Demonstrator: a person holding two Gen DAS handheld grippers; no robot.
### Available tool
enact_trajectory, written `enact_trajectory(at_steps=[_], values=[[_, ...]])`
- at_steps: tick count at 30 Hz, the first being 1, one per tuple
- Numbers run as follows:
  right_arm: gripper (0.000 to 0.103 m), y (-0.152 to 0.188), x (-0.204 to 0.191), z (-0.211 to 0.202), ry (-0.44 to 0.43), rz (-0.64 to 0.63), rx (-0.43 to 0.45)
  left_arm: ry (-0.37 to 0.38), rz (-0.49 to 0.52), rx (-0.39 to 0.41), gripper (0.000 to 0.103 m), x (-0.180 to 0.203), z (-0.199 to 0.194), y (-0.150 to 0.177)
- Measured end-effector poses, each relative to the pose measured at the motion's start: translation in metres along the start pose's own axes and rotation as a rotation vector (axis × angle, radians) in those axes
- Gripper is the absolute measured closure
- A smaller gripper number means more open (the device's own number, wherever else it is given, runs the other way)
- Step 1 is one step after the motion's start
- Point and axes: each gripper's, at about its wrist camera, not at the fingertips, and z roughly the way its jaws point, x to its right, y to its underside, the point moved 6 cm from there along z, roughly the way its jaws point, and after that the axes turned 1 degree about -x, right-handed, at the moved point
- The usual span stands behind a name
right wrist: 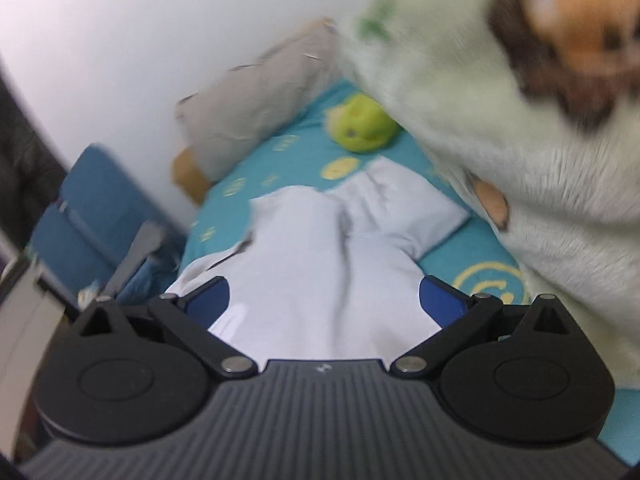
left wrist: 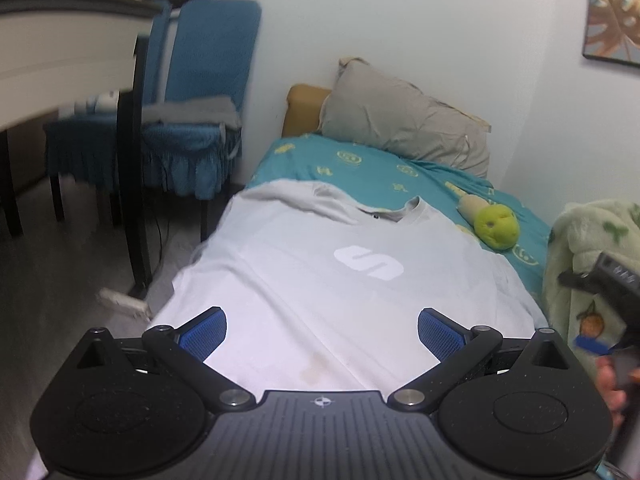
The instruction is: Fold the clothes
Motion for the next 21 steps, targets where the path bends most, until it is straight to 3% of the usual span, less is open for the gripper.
enact_trajectory(at_steps=[4, 6, 8, 12, 16, 18, 19, 20, 21], values=[[0.0, -0.006, 0.039, 0.048, 0.085, 0.221, 0.003, -0.002, -0.022, -0.003, 0.0, -0.008, 0.025, -0.001], [0.001, -0.01, 0.053, 0.067, 0.114, 0.272, 0.048, -0.044, 0.049, 0.035, 0.0, -0.012, 0.037, -0.002], [0.0, -0.016, 0.057, 0.079, 0.116, 0.282, 0.124, -0.118, 0.095, 0.046, 0.0, -0.02, 0.052, -0.002], [0.0, -0.024, 0.058, 0.102, 0.121, 0.287, 0.244, -0.091, -0.018, 0.001, 0.0, -0.038, 0.075, -0.001], [0.0, -0.027, 0.046, 0.126, 0.162, 0.239, 0.275, -0.067, -0.066, -0.021, 0.0, -0.044, 0.088, 0.001], [0.0, -0.027, 0.038, 0.135, 0.133, 0.235, 0.271, -0.058, -0.082, -0.029, 0.0, -0.046, 0.092, 0.001], [0.008, -0.027, 0.033, 0.14, 0.11, 0.228, 0.262, -0.052, -0.092, -0.032, 0.0, -0.046, 0.093, 0.001], [0.025, -0.029, 0.03, 0.146, 0.087, 0.22, 0.243, -0.049, -0.104, -0.04, 0.0, -0.048, 0.094, 0.002], [0.034, -0.032, 0.029, 0.152, 0.081, 0.207, 0.224, -0.048, -0.117, -0.052, 0.0, -0.048, 0.096, 0.003]])
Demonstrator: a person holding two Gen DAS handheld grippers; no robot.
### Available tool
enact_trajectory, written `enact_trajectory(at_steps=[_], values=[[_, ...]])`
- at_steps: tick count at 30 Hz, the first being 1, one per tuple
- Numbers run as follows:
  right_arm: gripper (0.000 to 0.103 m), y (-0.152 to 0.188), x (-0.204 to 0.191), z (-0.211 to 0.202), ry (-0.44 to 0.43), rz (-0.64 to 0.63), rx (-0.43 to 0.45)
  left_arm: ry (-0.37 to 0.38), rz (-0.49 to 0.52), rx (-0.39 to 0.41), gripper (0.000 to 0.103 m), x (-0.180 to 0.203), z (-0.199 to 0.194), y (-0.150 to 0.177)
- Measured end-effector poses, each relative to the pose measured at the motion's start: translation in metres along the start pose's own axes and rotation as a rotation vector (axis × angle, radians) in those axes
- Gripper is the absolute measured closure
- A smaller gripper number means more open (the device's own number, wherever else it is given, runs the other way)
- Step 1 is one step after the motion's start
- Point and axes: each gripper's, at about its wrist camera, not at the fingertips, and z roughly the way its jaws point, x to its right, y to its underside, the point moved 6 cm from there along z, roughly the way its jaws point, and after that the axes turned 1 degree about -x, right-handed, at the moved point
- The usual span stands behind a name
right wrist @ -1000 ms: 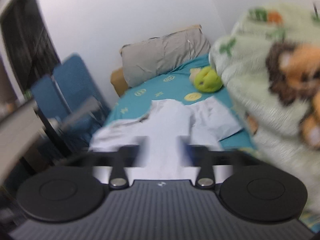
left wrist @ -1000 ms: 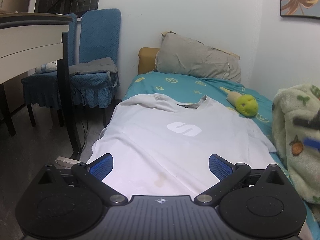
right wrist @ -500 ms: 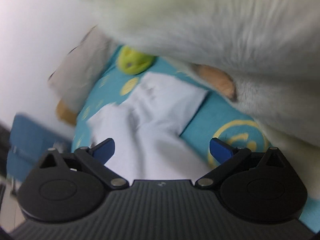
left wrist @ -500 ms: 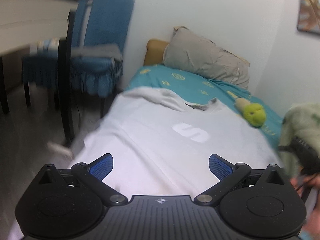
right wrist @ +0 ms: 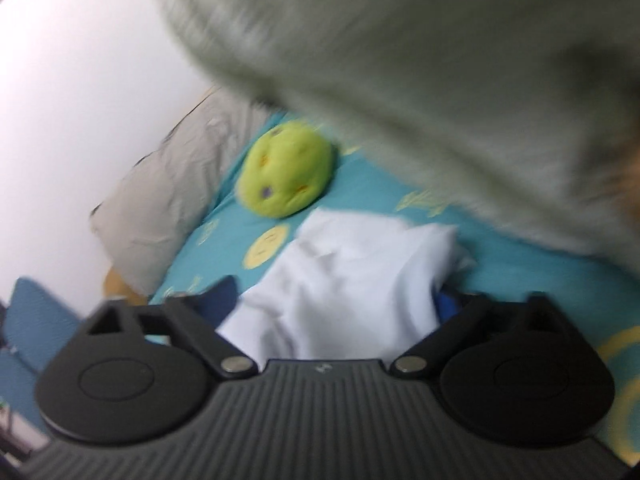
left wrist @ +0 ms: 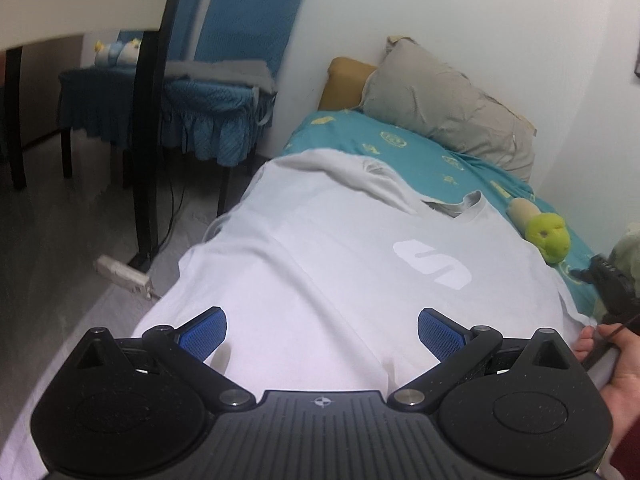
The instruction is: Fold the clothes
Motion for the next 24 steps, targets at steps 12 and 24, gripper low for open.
enact_trajectory(at_steps=[12, 24], values=[[0.096, -0.01, -0.087, -0.039, 0.051, -0.609, 0.164, -0.029, 0.053, 0.022, 0.0, -0.001, -0.02, -0.009], [0.072, 0.181, -0.177, -0.052, -0.312, -1.026, -0.455, -0.078, 0.08, 0.073, 0.0, -0.031, -0.058, -0.019]])
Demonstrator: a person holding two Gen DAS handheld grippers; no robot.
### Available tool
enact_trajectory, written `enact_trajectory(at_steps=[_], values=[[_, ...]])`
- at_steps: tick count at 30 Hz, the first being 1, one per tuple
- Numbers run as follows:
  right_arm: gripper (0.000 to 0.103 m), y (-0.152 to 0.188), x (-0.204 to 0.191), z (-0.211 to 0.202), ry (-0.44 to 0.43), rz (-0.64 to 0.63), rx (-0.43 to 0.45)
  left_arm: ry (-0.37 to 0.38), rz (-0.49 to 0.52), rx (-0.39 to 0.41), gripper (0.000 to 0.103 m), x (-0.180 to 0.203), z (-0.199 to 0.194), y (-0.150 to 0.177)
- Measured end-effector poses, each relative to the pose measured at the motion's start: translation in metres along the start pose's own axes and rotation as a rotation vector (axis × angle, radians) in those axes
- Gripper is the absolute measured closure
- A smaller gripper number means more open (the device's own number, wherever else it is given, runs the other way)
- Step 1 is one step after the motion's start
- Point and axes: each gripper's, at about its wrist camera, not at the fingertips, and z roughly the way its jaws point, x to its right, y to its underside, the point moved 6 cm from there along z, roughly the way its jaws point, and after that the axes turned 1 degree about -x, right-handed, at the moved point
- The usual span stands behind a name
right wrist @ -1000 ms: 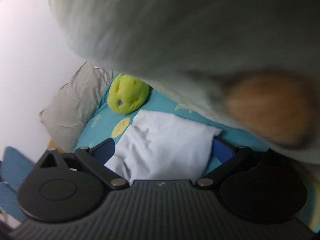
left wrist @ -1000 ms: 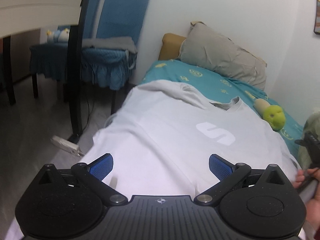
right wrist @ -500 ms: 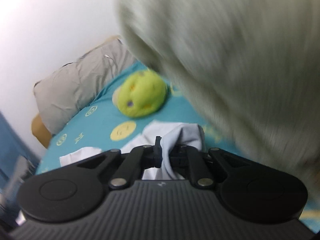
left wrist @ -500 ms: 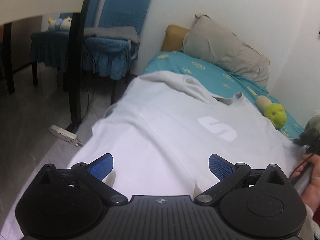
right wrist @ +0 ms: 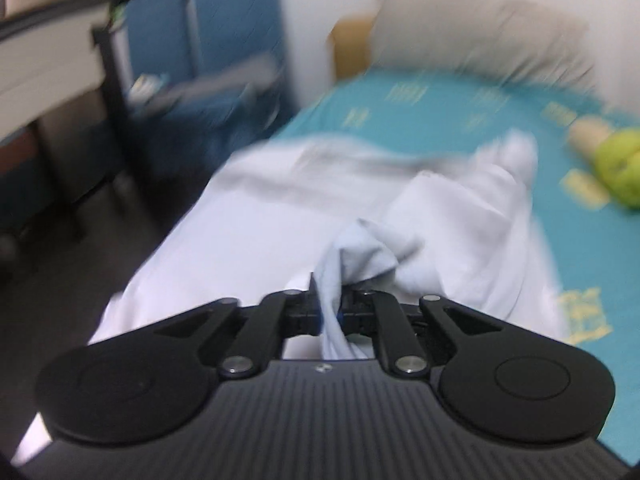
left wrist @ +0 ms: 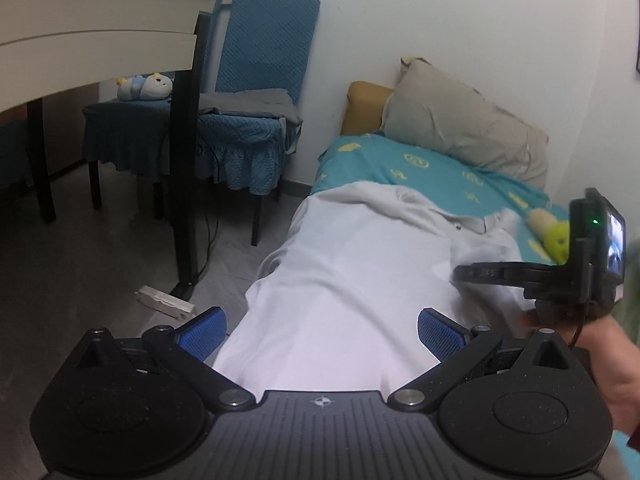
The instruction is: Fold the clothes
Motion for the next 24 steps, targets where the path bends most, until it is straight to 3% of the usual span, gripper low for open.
enact_trajectory(at_steps=[1, 2, 3, 10, 18, 24], values=[[0.035, 0.002, 0.001, -0.004, 0.006, -0.012, 0.003, 0.006, 0.012, 0.003, 0.0, 0.002, 0.0, 0.0], [0.006, 0.002, 0.003, -0.012, -0.002, -0.015, 0.019, 0.008, 0.025, 0.005, 0.0, 0.005, 0.0, 0.001], [0.001, 0.0, 0.005, -0.024, -0.01, -0.013, 0.039, 0.011, 0.038, 0.008, 0.0, 0.009, 0.0, 0.001], [0.0, -0.012, 0.024, -0.124, 0.002, 0.035, 0.168, 0.041, 0.102, 0.029, 0.0, 0.033, -0.004, 0.008], [0.0, 0.02, 0.01, -0.276, 0.085, 0.122, 0.265, 0.124, 0.166, 0.083, 0.0, 0.059, -0.039, 0.016], [0.001, 0.052, 0.007, -0.324, 0.163, 0.194, 0.298, 0.134, 0.192, 0.103, 0.0, 0.074, -0.058, 0.02]])
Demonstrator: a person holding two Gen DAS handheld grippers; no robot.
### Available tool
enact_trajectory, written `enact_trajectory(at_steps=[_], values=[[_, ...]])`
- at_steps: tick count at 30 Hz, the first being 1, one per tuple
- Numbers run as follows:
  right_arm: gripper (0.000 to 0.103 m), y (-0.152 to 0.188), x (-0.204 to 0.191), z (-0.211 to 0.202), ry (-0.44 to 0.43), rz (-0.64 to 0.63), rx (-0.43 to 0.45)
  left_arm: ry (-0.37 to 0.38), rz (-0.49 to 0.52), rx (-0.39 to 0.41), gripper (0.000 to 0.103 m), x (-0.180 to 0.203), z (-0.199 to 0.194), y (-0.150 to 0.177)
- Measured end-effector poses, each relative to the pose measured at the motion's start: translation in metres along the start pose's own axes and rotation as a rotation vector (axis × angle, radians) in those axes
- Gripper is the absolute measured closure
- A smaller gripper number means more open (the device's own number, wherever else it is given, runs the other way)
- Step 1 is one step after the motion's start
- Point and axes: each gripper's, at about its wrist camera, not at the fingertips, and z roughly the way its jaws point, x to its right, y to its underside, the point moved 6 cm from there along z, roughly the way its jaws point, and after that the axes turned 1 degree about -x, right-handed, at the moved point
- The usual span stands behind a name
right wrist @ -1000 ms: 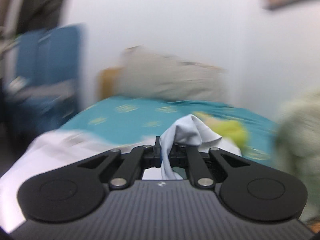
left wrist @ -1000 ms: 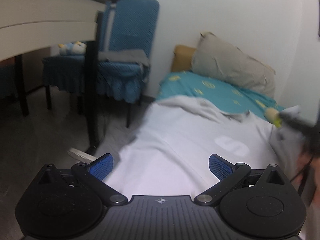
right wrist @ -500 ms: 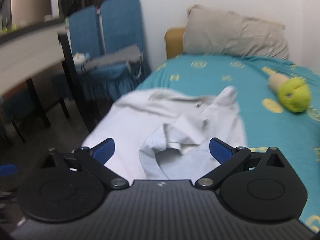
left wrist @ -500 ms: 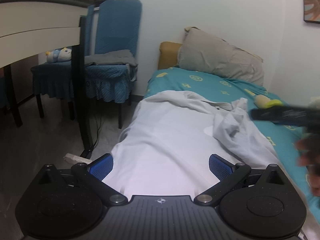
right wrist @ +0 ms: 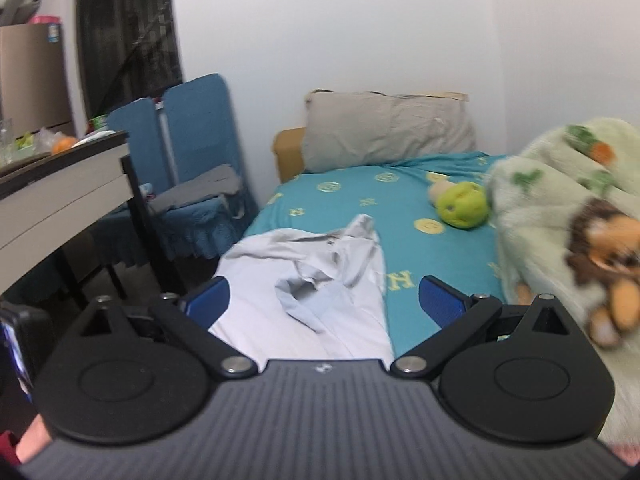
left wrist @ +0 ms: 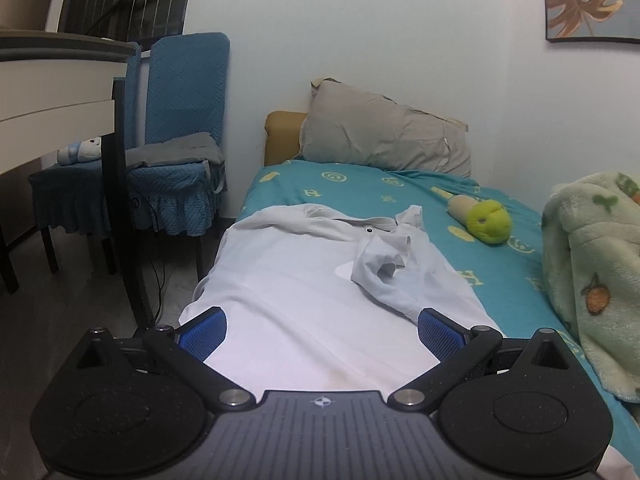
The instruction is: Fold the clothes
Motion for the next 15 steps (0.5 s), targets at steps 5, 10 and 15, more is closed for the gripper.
enact_trajectory(at_steps=[5, 10, 15], values=[[0.001, 0.0, 0.019, -0.002, -0.002, 0.054, 0.005, -0.014, 0.123, -0.002, 0.0, 0.021, 0.021, -0.002], [0.002, 0.002, 0.04, 0.016, 0.016, 0.084, -0.014, -0.026, 0.269, -0.035, 0.003, 0.046, 0.071, -0.001], [0.002, 0.0, 0.059, 0.036, 0.051, 0.106, -0.02, -0.03, 0.386, -0.03, 0.004, 0.069, 0.134, -0.014]])
